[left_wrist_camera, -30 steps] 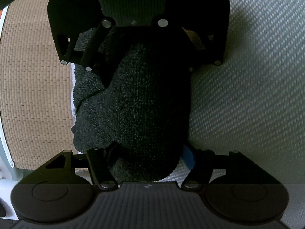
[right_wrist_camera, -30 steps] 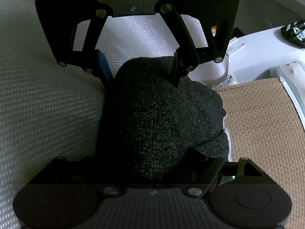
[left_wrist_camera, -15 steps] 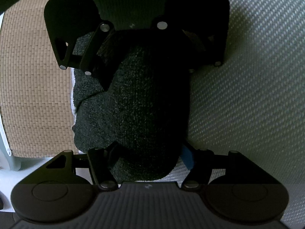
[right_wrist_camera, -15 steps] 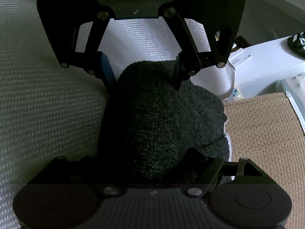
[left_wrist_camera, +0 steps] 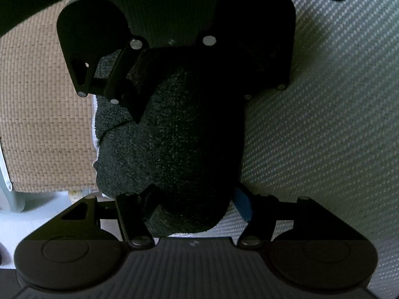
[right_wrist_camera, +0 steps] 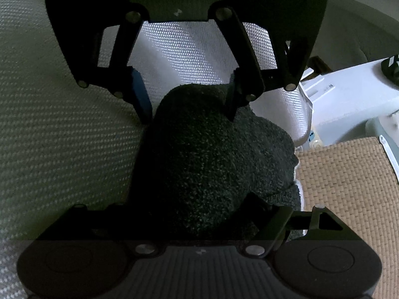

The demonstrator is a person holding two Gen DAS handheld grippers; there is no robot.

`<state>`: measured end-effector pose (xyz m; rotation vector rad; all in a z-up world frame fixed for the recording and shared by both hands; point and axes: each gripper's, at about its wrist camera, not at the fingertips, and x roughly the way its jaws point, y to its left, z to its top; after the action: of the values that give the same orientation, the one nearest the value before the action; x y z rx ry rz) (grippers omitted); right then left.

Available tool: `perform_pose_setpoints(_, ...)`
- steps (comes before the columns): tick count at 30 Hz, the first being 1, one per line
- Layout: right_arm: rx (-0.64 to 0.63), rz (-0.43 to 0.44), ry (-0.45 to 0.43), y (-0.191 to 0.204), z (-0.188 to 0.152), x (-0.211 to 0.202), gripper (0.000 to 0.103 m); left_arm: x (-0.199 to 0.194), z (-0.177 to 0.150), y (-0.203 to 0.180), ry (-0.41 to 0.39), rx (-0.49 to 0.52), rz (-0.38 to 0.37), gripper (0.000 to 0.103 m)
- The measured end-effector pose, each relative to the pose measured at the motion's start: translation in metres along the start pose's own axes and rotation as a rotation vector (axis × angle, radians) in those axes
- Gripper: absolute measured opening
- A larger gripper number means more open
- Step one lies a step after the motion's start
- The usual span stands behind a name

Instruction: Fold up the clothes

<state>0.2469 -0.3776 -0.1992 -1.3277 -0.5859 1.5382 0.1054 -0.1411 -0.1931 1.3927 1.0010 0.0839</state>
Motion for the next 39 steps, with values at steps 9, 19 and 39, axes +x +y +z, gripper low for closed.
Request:
perform_pose_setpoints(9,-0.013,0.001,-0.017,-0.006,0.003,0.014,0.082,0.002,0.01,0.004,0.027,-0.019,-0.008,0.064)
perform_pose_setpoints(19,-0.01,-0.003,-0.032,-0.01,0.011,0.029,0.082,0.005,0.021,0.005,0.055,-0.038,-0.007,0.064)
perform_pose_setpoints(39,0.002,-0.011,-0.04,-0.015,0.031,0.052,0.082,0.062,-0.026,0.029,0.099,-0.057,-0.01,0.064)
